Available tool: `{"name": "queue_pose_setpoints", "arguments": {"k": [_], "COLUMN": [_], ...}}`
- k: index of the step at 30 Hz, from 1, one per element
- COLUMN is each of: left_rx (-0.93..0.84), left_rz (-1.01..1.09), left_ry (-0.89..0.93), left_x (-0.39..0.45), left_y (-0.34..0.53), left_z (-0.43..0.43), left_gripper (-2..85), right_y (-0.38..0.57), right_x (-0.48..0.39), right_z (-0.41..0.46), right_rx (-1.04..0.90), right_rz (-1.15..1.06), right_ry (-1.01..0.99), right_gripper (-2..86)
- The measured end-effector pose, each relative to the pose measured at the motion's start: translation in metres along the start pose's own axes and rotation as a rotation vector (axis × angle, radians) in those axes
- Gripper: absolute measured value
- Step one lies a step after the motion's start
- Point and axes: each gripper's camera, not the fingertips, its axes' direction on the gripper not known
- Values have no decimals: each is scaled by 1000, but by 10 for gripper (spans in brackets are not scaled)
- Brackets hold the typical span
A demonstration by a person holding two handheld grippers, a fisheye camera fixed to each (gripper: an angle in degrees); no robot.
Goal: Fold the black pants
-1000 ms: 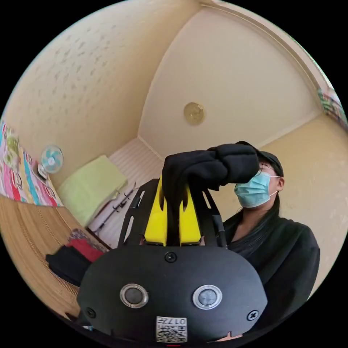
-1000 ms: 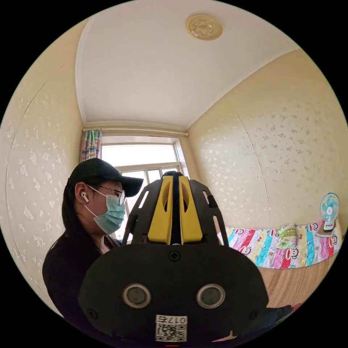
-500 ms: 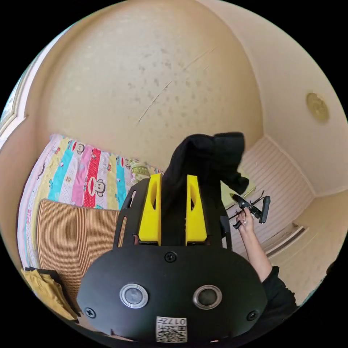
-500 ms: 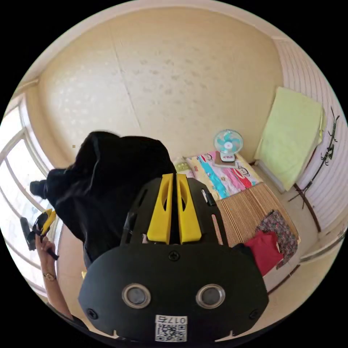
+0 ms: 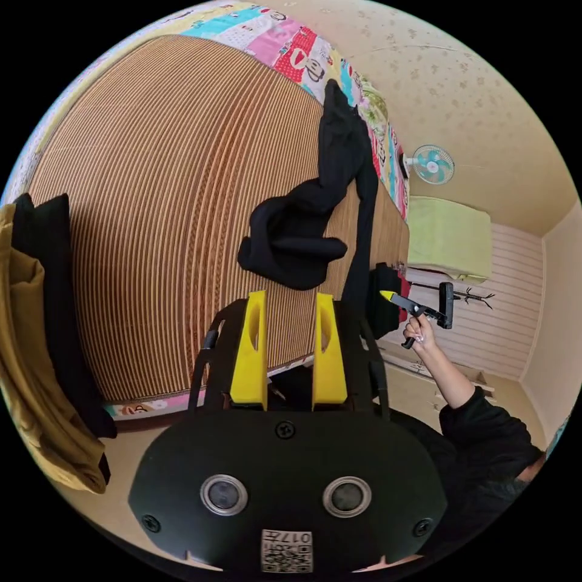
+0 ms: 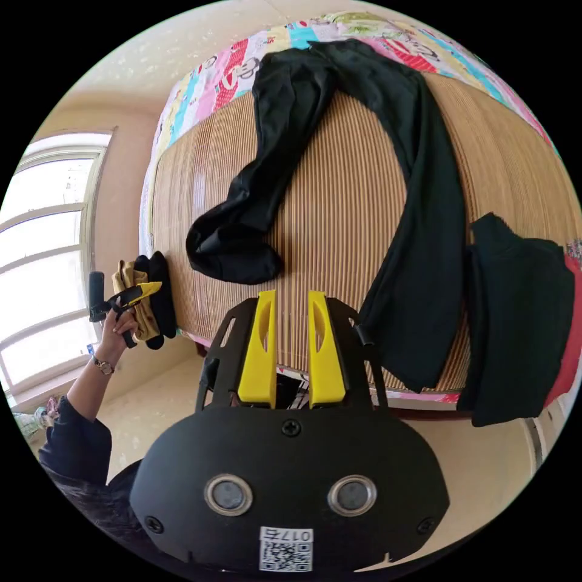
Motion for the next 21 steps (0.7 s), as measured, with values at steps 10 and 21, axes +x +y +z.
{"name": "queue_pose_setpoints", "arguments": {"k": [10,21], "left_rx": [-52,-101], "left_rz": [156,99], "left_ry": [-115,332], "left_x": [-11,-77], "left_y": [-94,49], "left_z": [37,-4], "left_gripper": [137,34], "right_y": [-96,69], "right_x": [-22,-12], "right_z": [15,-20], "right_rx": [-3,-289], "right_rz": [-135,-231], "right_ry": [14,-302], "right_gripper": [124,35]}}
